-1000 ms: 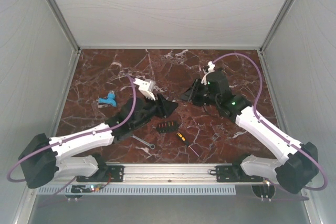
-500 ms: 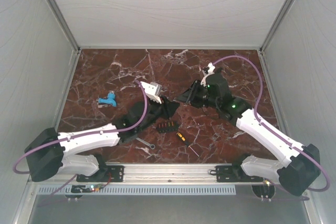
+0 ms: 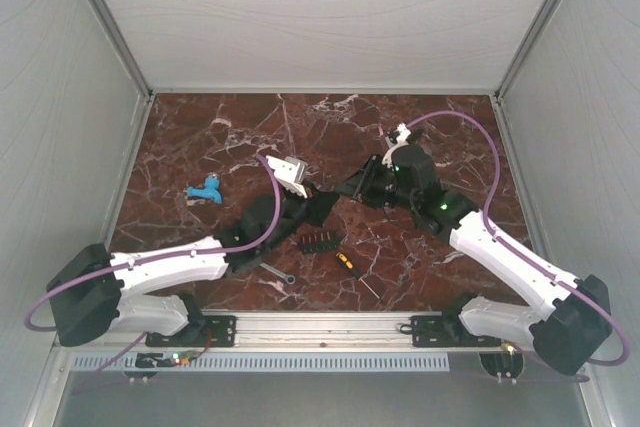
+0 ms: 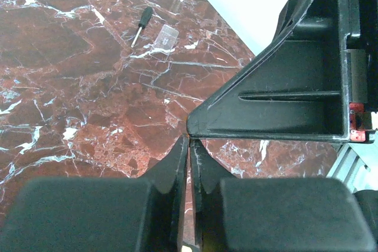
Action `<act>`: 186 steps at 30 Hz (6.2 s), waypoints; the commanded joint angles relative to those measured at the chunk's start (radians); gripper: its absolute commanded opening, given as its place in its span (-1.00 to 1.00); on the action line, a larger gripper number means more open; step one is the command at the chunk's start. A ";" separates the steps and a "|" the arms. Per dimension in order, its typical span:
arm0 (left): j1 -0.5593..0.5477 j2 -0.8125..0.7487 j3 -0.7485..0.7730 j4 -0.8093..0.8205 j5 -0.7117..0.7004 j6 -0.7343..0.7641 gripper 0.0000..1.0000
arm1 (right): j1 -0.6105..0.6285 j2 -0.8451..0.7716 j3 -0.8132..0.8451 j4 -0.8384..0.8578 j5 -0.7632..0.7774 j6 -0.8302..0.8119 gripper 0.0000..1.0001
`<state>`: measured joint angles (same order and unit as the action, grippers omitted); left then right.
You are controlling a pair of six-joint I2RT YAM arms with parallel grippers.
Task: Snap on the fuse box
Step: Pick up the fuse from the center of the board, then install the fuse at the fuse box base.
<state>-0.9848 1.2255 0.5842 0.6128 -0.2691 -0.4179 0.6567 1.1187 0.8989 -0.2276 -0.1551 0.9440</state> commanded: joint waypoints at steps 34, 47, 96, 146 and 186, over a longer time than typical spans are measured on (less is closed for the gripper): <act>0.377 -0.231 0.061 -0.085 1.088 -0.078 -1.00 | -0.161 -0.045 0.189 -0.078 -0.768 -0.856 0.06; 0.376 -0.158 0.116 -0.048 1.222 -0.133 -1.00 | -0.123 0.035 0.230 -0.090 -0.898 -0.849 -0.19; 0.542 -0.036 0.024 -0.544 0.862 -0.252 -0.06 | -0.002 0.065 0.144 -0.307 0.150 -0.625 -1.00; 0.560 0.405 0.011 -0.396 1.067 -0.324 -0.18 | 0.258 0.651 0.415 -0.561 0.406 -0.274 -1.00; 0.560 0.415 0.013 -0.409 1.062 -0.323 -0.18 | 0.257 0.711 0.399 -0.541 0.423 -0.231 -1.00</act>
<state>-0.4297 1.6291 0.5900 0.1852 0.7788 -0.7353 0.9062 1.8194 1.2991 -0.7807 0.2466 0.6804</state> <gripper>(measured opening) 0.414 0.012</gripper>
